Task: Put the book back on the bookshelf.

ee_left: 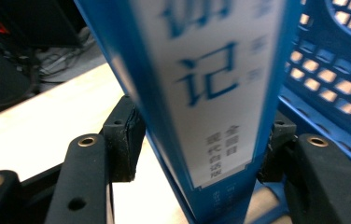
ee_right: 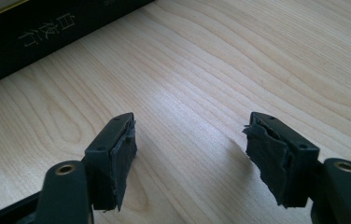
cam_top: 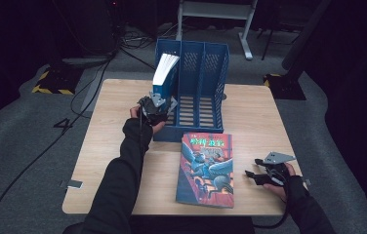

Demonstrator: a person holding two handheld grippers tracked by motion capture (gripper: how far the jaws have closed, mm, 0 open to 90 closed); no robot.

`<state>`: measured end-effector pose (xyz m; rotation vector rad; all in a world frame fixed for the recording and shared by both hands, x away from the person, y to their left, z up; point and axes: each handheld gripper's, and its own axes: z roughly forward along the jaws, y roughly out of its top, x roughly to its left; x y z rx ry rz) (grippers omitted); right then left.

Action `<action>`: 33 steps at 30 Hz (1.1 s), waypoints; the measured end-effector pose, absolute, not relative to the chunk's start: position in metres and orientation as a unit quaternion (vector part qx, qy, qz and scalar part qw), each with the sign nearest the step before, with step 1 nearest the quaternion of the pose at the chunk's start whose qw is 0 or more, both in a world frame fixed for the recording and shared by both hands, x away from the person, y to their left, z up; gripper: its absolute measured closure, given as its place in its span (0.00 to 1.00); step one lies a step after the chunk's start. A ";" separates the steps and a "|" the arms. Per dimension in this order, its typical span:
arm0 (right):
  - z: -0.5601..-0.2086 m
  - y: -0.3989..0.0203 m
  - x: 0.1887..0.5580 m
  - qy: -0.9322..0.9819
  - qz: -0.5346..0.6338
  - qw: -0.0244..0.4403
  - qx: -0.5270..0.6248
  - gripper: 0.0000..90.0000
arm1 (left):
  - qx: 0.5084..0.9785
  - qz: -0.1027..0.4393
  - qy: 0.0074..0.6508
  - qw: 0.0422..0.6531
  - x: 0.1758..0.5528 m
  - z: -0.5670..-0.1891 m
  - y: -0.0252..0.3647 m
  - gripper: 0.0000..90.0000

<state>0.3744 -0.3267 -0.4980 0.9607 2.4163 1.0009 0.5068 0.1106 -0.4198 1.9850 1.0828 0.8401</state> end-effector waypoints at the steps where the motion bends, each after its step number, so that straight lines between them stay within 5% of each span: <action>1: -0.498 -0.327 0.375 0.854 0.354 0.176 0.339 0.37 | 0.768 0.329 0.420 0.355 0.508 -0.420 0.110 0.51; 26: -0.498 -0.328 0.375 0.853 0.356 0.174 0.340 0.38 | 0.664 0.331 0.490 0.458 0.518 -0.374 0.101 0.39; 33: -0.499 -0.328 0.375 0.853 0.356 0.174 0.339 0.38 | 0.647 0.356 0.525 0.424 0.521 -0.364 0.092 0.66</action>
